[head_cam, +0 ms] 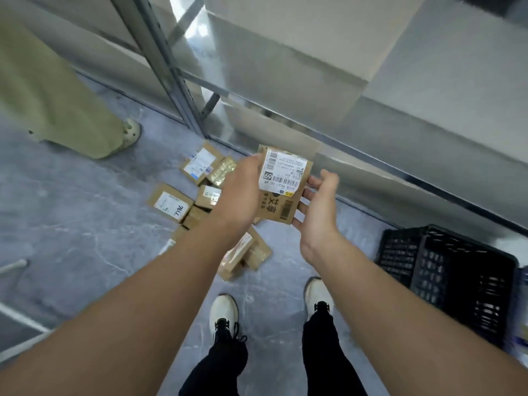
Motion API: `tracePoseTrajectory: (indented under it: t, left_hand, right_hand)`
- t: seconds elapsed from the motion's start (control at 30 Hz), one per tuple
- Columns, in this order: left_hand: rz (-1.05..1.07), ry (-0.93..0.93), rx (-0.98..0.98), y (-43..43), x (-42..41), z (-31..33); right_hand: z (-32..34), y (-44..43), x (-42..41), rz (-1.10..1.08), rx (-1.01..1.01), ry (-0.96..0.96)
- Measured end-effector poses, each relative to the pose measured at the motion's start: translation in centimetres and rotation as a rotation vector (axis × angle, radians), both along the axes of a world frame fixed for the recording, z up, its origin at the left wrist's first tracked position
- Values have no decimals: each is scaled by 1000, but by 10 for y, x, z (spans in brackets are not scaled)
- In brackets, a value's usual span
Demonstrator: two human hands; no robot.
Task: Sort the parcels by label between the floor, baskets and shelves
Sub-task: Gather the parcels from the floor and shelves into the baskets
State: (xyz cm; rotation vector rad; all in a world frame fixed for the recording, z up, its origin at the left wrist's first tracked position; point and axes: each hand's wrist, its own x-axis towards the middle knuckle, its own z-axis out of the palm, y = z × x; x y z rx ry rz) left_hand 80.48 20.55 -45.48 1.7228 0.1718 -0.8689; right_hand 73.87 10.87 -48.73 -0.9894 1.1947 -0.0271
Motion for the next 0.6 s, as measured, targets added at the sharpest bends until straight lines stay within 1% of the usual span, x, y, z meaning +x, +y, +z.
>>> tracePoseTrajectory:
  t: [0.27,0.6]
  left_hand:
    - [-4,-197,-116,14,9,145]
    - [-111,-399,-303,31,-2,329]
  right_hand:
    - [150,4,11,-82,-105,-151]
    - [341,25,-1,-96,-350,-360]
